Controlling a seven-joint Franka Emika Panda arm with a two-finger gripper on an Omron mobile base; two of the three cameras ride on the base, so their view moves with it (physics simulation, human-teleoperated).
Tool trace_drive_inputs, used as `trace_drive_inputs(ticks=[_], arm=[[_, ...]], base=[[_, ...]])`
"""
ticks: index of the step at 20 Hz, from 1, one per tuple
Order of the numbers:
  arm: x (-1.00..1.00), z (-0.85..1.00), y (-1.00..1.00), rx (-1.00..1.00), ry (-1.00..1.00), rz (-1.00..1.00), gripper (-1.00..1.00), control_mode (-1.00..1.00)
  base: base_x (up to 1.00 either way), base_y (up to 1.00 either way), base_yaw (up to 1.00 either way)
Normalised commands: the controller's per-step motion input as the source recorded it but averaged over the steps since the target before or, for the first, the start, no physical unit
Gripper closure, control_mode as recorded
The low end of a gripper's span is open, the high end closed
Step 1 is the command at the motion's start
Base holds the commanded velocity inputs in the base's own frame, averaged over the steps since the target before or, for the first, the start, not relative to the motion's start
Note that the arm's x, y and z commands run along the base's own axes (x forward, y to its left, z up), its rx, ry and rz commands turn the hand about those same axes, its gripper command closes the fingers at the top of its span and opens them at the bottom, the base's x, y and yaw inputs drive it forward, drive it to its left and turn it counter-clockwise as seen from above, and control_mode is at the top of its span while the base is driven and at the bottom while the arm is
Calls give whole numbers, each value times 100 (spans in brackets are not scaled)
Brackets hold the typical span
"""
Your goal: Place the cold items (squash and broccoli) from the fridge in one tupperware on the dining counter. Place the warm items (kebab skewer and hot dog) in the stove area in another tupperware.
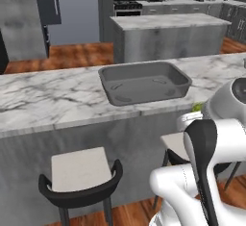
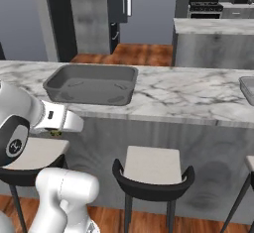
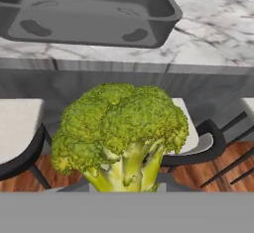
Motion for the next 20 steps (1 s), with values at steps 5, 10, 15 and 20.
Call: trace_drive_inputs(ticks=[5, 10, 15, 20], arm=[[12, 33, 0, 0, 1, -3, 100, -100], [30, 100, 0, 0, 2, -6, 100, -100], [56, 94, 2, 0, 14, -8, 100, -100], [82, 14, 2, 0, 24, -2, 100, -100]], base=[[28, 8, -14], [0, 0, 0], [0, 0, 0], [0, 0, 0]])
